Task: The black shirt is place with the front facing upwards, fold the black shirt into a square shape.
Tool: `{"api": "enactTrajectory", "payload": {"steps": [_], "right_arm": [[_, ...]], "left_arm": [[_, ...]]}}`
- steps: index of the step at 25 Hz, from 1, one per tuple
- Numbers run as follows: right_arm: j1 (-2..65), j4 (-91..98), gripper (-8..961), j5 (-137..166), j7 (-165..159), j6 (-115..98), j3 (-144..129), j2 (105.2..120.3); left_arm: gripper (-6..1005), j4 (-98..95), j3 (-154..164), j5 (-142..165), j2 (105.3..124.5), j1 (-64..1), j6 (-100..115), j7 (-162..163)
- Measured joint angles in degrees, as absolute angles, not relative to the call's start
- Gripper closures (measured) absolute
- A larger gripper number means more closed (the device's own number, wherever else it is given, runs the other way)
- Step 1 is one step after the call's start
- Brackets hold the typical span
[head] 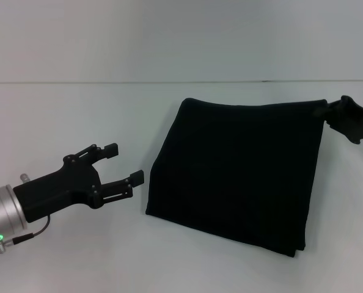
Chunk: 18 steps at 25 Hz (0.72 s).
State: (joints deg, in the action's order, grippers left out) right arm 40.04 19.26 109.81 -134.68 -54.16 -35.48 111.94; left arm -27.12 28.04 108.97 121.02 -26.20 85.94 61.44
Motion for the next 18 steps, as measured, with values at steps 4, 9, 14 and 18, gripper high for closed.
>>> {"api": "enactTrajectory", "payload": {"steps": [4, 9, 14, 18], "right_arm": [[39.92, 19.02, 867, 110.76, -134.67, -51.65, -35.91, 112.37], [39.41, 18.39, 848, 110.90, -134.64, -48.82, -36.08, 112.52], [38.80, 18.37, 830, 110.72, -134.60, -46.74, -35.73, 112.94], [37.33, 19.32, 815, 109.43, -134.42, -47.07, -35.35, 112.98]], "left_arm": [[76, -27.12, 28.04, 108.97, 121.02, -26.39, 85.84, 61.44], [77, -27.12, 28.04, 108.98, 121.02, -26.44, 85.84, 61.44], [77, -27.06, 28.04, 108.31, 121.02, -26.60, 86.12, 62.00], [77, -26.70, 28.04, 107.68, 121.02, -26.72, 86.28, 62.79]]}}
